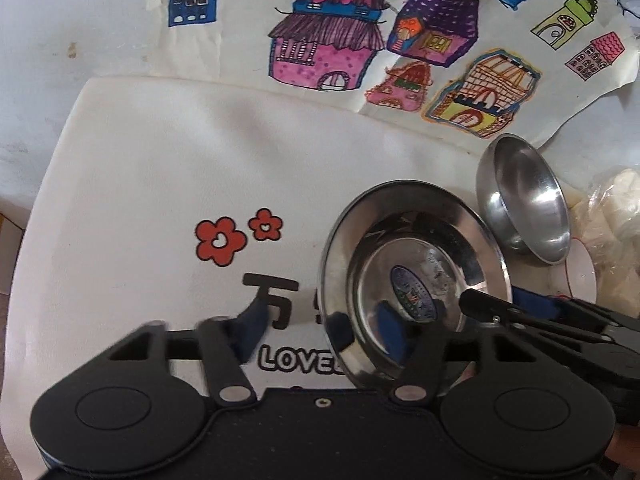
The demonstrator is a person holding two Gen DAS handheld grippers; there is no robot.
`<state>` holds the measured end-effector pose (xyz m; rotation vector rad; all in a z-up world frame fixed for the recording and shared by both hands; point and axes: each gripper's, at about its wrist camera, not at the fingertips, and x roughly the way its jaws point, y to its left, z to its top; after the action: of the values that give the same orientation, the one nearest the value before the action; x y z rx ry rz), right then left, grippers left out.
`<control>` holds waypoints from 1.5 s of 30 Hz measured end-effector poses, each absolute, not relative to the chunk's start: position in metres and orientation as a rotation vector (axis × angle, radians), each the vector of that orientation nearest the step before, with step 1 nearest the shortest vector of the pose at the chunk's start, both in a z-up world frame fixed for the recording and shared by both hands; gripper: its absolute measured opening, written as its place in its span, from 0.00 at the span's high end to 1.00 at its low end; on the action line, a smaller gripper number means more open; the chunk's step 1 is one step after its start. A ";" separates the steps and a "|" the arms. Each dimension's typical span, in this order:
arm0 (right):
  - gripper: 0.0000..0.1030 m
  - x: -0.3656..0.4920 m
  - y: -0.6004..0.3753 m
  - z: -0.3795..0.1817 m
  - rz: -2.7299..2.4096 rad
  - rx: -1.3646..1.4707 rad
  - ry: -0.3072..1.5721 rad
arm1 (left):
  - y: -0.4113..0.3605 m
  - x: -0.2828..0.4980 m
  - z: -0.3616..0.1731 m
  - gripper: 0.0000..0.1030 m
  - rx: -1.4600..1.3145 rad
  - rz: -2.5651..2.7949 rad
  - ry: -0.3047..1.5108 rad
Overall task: Organize plates and bowls
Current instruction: 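Close the left tool on the blue-label plate rim while the right tool grips the opposite rim, then carry the blue-label plate with both tools and lower it onto the plate stack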
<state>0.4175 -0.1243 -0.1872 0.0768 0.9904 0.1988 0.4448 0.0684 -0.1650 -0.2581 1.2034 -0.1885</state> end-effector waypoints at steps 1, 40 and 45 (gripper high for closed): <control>0.56 0.418 -0.125 -0.188 0.195 0.083 0.993 | 0.069 0.444 -0.165 0.63 -0.259 -0.191 1.206; 0.77 0.308 -0.181 -0.126 0.358 0.088 0.976 | 0.059 0.308 -0.111 0.84 -0.503 -0.142 1.102; 0.76 0.291 -0.191 -0.129 0.384 0.081 0.991 | 0.050 0.290 -0.112 0.84 -0.483 -0.129 1.105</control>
<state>0.2909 -0.1913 -0.1291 0.0814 0.9910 0.3844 0.2903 0.0499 -0.1115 -0.4834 1.1045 -0.1290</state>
